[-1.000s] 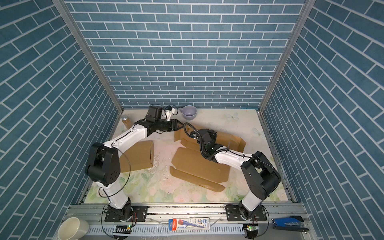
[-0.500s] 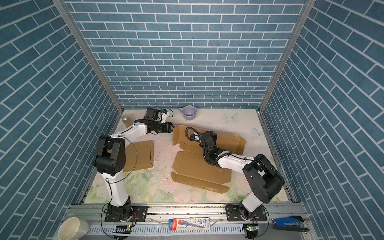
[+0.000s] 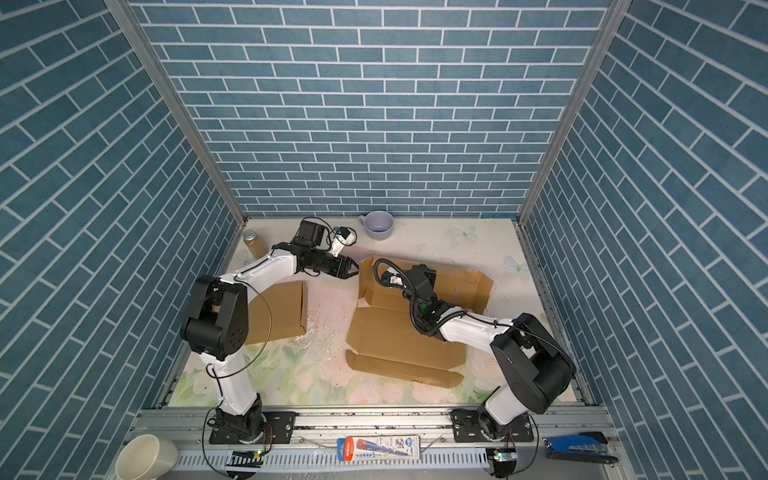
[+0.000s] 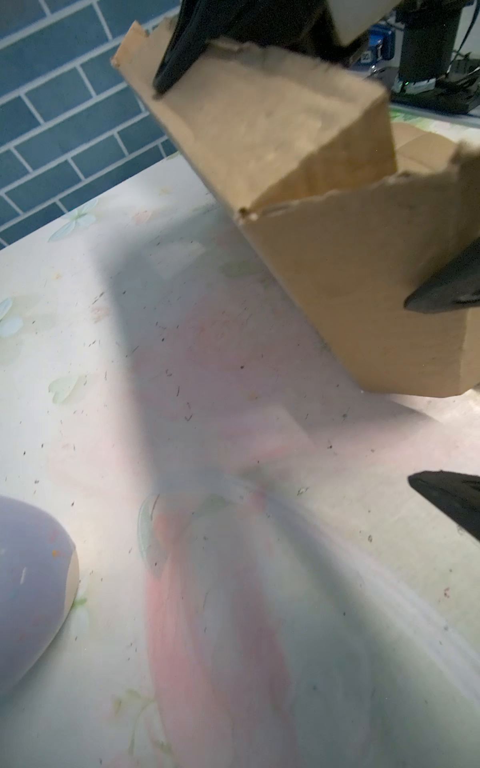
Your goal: Fold the paper box
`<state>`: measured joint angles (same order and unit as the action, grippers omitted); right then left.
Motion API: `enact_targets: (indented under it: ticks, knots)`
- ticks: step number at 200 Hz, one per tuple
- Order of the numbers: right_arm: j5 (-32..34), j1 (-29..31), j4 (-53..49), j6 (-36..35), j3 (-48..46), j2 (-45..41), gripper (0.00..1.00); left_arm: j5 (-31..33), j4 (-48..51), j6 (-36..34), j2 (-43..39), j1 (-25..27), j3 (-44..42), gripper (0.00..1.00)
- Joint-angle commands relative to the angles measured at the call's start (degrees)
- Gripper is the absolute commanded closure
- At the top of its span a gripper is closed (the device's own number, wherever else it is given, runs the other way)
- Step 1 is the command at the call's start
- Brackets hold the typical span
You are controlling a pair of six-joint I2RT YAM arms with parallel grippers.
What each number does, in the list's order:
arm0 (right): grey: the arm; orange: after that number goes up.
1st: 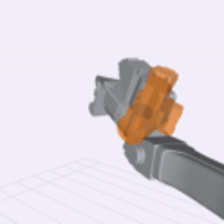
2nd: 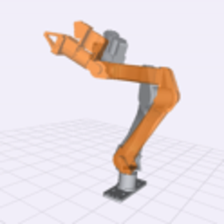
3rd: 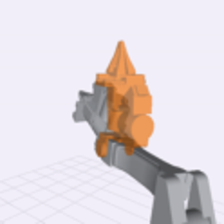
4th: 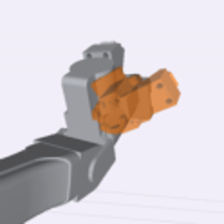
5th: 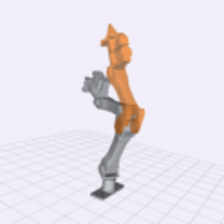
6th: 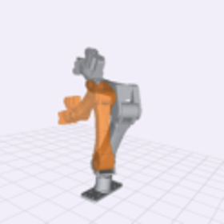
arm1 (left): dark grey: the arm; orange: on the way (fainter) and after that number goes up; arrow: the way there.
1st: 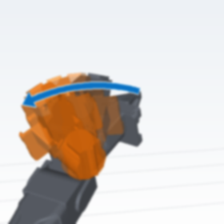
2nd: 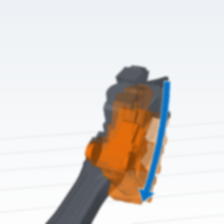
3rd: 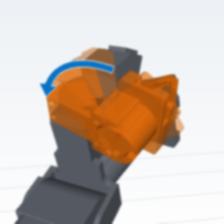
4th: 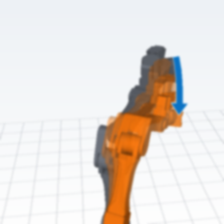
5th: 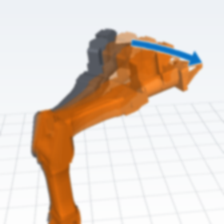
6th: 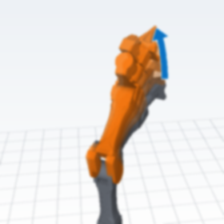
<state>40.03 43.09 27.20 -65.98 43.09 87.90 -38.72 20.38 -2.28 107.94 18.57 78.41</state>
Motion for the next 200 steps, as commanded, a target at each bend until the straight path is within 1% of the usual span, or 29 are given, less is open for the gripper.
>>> enact_targets:
  ticks: [1, 41, 68, 84, 113, 130, 146, 166, 200]
  knots:
    - [-0.5, 0.31, 0.99, -0.55, -1.41, -1.29, 1.0, -2.0, 3.4, -2.73, 0.23, 2.33, -1.99, 0.37]
    - [-0.54, 0.65, 0.23, -0.46, -1.26, -1.33, 1.0, -3.37, 2.47, -2.29, -1.06, 3.23, -3.29, 0.35]
    - [-0.54, 0.81, 0.24, -0.21, -1.01, -0.86, 1.0, -2.77, -0.96, -0.17, -0.01, 4.77, -3.71, 0.35]
    - [-0.44, 0.92, -0.18, -0.25, -0.9, -0.48, 1.0, -1.04, -2.47, 1.16, 1.1, 5.49, -3.59, 0.36]
    - [-0.71, 1.02, -1.83, 1.02, -0.74, -1.34, 1.0, 3.5, -10.53, 6.83, 1.31, 5.59, -5.97, 0.41]
    - [-0.91, 1.21, -3.22, 1.79, -0.56, -1.76, 1.0, 5.91, -16.22, 10.39, 0.71, 5.86, -8.52, 0.41]
    - [-0.91, 1.46, -3.83, 2.24, -0.49, -1.86, 1.0, 10.08, -20.36, 12.18, 0.0, 6.72, -10.77, 0.42]
    - [-0.79, 1.78, -4.52, 3.02, -0.33, -1.94, 1.0, 15.93, -24.34, 14.47, -0.43, 8.14, -12.91, 0.47]
    - [-0.18, 2.91, -5.59, 4.08, -0.45, -2.18, 1.0, 26.59, -26.06, 15.93, -1.05, 11.06, -14.56, 0.57]
